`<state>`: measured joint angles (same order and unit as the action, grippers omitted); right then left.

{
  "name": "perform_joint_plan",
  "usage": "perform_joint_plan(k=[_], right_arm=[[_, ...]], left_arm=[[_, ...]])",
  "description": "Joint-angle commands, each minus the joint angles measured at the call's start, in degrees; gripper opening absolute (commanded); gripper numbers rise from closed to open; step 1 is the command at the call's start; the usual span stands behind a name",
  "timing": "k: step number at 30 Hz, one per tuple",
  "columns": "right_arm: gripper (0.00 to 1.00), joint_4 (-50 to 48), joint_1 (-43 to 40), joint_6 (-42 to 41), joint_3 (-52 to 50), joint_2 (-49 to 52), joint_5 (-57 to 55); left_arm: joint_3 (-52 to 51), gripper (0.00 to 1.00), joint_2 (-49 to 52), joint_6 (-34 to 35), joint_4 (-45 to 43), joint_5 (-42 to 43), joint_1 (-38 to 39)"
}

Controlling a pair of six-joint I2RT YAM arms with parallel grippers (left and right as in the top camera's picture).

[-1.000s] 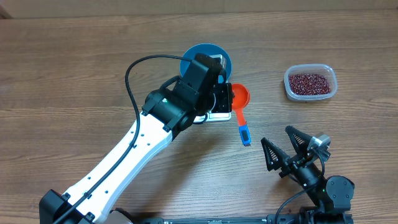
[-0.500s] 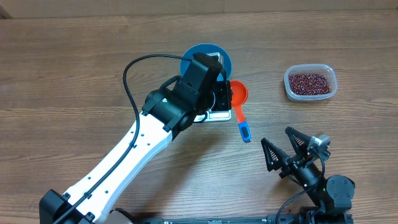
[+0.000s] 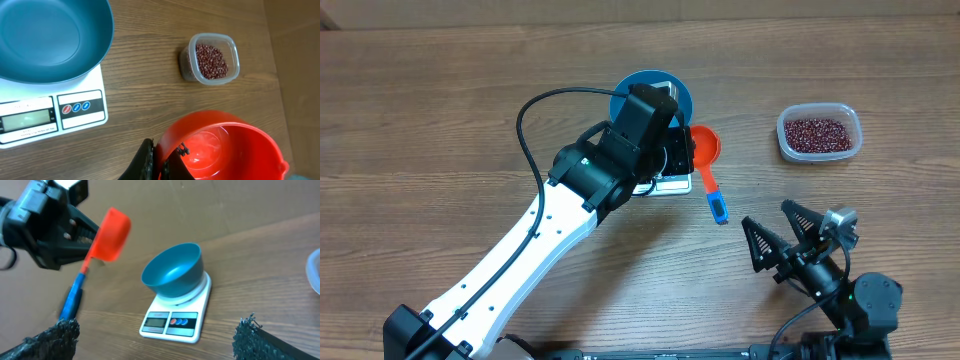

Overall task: Scoop item into bowl and weigh 150g on scale
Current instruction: 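Move the right gripper to the scoop's blue handle and grasp it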

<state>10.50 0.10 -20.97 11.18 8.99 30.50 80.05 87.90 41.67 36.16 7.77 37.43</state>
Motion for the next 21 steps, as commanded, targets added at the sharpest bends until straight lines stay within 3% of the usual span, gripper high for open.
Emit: perform_joint_plan(k=[1, 10, 17, 21], right_arm=[[1.0, 2.27, 0.15, -0.2, 7.85, 6.23, 1.64], [1.0, 9.01, 0.15, 0.22, 26.29, 24.3, 11.69], [1.0, 6.93, 0.15, 0.15, 33.2, 28.17, 13.99], [1.0, 6.78, 0.15, 0.24, 33.14, 28.74, 13.05]], left_arm=[[-0.37, 0.04, 0.13, 2.58, -0.96, -0.98, 0.09], [-0.35, 0.05, 0.13, 17.46, -1.95, -3.52, -0.02], [-0.35, 0.04, 0.11, 32.98, -1.95, -0.59, -1.51], [-0.35, 0.04, 0.11, 33.33, -1.88, 2.49, -3.04]])
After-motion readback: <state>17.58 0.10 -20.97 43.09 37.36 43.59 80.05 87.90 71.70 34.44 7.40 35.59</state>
